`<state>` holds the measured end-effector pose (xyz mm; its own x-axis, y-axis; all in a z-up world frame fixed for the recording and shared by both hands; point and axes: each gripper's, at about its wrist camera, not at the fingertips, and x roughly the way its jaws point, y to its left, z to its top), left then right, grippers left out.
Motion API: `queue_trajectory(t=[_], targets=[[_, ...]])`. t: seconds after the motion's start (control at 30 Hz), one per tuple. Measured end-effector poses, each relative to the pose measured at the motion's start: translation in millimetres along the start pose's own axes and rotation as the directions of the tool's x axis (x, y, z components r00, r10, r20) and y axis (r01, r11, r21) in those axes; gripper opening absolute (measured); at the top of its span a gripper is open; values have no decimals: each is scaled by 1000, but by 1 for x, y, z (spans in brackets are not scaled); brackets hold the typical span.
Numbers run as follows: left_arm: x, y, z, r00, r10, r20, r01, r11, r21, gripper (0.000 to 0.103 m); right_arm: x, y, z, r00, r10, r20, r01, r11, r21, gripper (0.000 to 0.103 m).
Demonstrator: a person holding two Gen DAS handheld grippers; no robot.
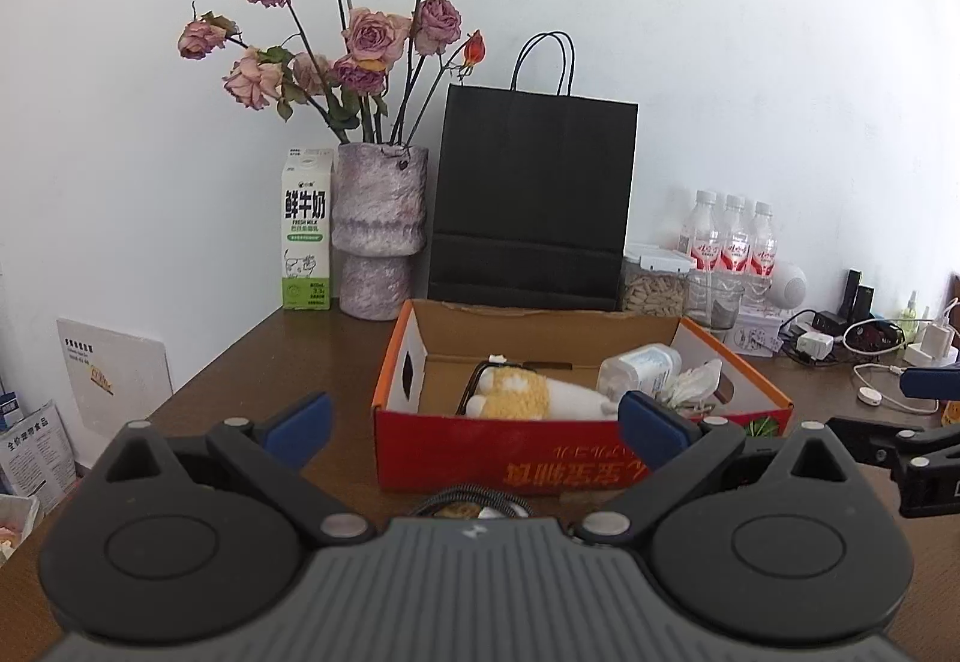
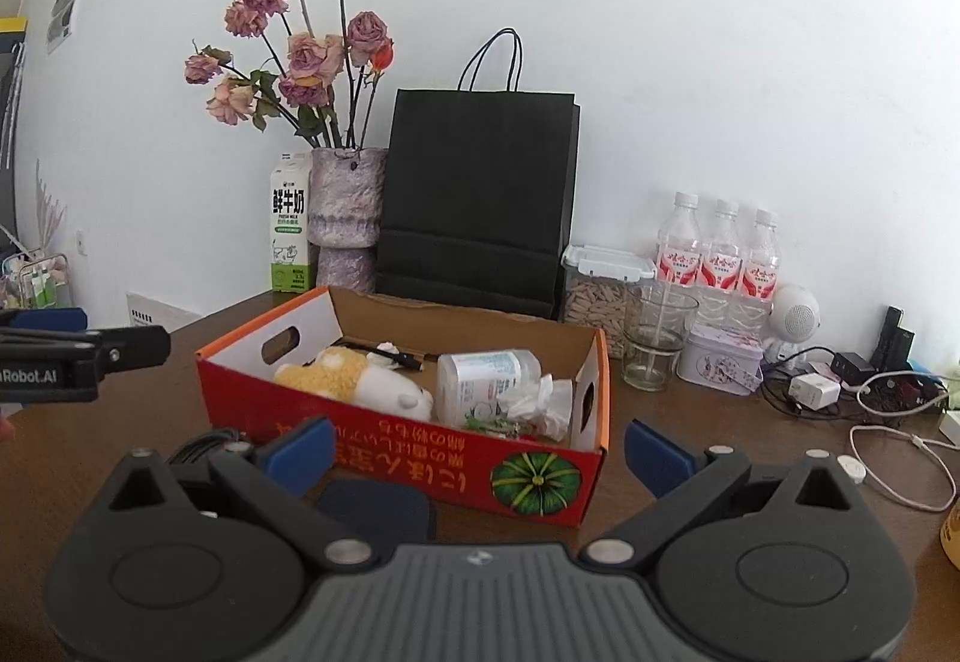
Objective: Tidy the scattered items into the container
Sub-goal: 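Move both grippers back toward the items on the table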
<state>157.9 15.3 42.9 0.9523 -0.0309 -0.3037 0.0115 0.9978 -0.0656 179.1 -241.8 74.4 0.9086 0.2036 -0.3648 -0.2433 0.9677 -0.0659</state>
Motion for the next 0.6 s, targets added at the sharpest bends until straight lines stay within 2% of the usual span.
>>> queue_trajectory(t=[0.23,0.37,0.6], targets=[[-26,16,-31,997,18,-76,-20,1000,-20,103,-33,-4,-41,998,1,-59,0,1000,23,103],[-39,18,-40,995,26,-94,-29,999,-28,103,-44,-6,-63,994,2,-106,4,999,51,103],[-51,15,-49,993,27,-117,-29,1000,-11,103,-50,0,-77,990,31,-139,-23,998,61,103]])
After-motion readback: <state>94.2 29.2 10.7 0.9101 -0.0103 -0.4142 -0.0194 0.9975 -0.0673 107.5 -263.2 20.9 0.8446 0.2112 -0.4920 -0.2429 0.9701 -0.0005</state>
